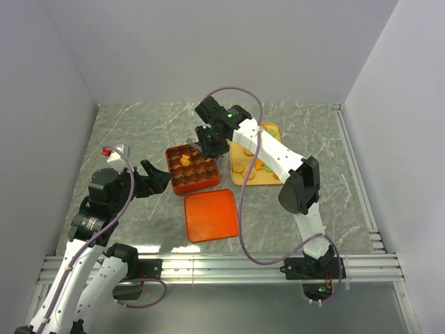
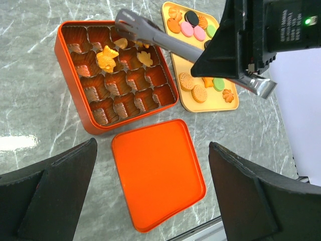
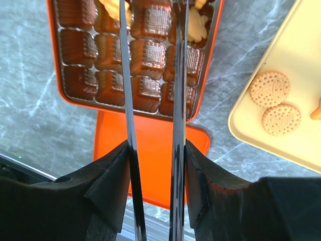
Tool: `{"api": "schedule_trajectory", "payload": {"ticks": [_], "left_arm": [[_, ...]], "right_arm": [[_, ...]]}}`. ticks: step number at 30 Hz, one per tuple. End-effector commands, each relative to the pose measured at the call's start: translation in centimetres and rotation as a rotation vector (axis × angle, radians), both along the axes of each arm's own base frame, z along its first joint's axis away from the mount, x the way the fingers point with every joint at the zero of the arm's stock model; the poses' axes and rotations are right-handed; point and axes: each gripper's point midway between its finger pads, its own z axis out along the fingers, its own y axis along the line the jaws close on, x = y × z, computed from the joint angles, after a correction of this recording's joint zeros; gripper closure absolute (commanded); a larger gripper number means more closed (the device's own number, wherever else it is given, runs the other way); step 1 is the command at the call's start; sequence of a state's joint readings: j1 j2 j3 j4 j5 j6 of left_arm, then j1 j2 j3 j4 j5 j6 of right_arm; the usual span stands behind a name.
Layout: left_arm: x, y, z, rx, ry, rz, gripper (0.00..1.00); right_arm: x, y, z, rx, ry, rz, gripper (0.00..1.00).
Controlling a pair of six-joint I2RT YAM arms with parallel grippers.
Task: Pack the cookies
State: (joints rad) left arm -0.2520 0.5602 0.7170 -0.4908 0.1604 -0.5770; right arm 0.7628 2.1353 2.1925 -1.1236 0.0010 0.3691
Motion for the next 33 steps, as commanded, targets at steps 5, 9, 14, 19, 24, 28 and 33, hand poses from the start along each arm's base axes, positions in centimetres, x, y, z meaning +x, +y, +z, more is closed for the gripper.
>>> {"api": "schedule_trajectory", "payload": {"ticks": [5,9,14,19,24,28,33], "left_arm": [[0.2,-0.1,1.8,-0.001,-0.063,-0.014,0.01],[0.2,-0.1,1.8,-0.003,-0.062,-0.014,0.01],[0.2,-0.2,1.7,-0.002,-0.058,-0.020,0.01],[0.2,-0.3,1.7,-0.003,-0.059,-0.025,0.01],[0.2,-0.3,1.7,-0.003,-0.059,-0.022,0.01],[0.2,-0.2,1.7,-0.003,-0.059,-0.018,0.01],[0.3,-0.3,1.5,-0.002,-0.050,-0.020,0.01]], "right_arm": [[1.0,-0.1,6.1,0.099,-0.124,-0.021,0.50],[1.0,-0.6,7.2,0.112,-0.144,-0.037,0.50],[1.6,-2.3,7.9,0.103,-0.164,-0.071,0.50],[2.7,-5.7,7.6,0.060,-0.175,-0.126,0.50],[4.7,-9.7,6.9,0.028,-0.183,-0.211,0.50],[6.9,-12.1,6.0,-0.028,-0.197,-0.273,0.51],[9.6,-13.5,4.2,-0.108,-0.209,-0.332,0.51]]}}
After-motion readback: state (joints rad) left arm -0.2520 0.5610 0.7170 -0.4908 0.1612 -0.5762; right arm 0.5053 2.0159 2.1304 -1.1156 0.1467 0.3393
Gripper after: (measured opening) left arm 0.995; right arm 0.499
